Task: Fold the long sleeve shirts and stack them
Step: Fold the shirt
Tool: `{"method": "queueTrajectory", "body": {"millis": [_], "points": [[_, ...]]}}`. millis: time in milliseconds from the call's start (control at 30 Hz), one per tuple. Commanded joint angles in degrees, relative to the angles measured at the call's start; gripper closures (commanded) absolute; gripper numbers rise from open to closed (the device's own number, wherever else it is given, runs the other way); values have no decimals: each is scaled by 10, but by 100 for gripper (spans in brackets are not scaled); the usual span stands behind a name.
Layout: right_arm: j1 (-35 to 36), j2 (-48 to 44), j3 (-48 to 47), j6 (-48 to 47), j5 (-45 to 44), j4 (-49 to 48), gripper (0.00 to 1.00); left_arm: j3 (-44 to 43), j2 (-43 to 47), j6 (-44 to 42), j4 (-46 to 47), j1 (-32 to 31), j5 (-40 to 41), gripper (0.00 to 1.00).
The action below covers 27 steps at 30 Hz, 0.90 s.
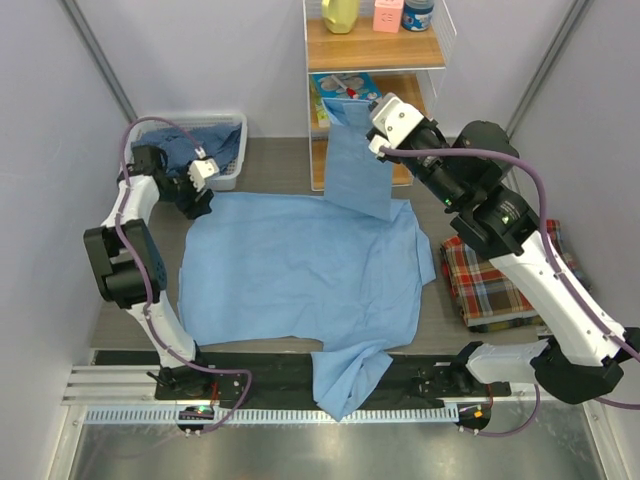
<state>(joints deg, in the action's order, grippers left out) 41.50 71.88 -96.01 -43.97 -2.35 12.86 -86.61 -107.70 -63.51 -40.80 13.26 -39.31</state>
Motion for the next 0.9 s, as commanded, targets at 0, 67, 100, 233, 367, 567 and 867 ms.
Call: {"method": "queueTrajectory", "body": {"millis": [0, 67, 100, 233, 367, 567, 867], "points": [[-2, -17, -31, -12, 4, -48, 99, -25, -10, -92, 46, -3, -42, 35], [-1, -17, -42, -13, 7, -47, 99, -21, -15, -99, 61, -6, -36, 35], [-3, -18, -43, -15, 9, -46, 99, -18, -17, -111, 70, -7, -33, 36], [-2, -18, -48, -16, 13, -41, 99, -8, -21, -116, 94, -10, -28, 36], [-2, -21, -47, -15, 15, -39, 99, -9, -29, -130, 92, -14, -25, 39], [-2, -21, -51, -23, 11, -38, 99, -23, -50, -164, 53, -24, -18, 47], [-3, -24, -55, -30, 7, -41, 99, -36, -45, -203, -2, -25, 5, 90]]}}
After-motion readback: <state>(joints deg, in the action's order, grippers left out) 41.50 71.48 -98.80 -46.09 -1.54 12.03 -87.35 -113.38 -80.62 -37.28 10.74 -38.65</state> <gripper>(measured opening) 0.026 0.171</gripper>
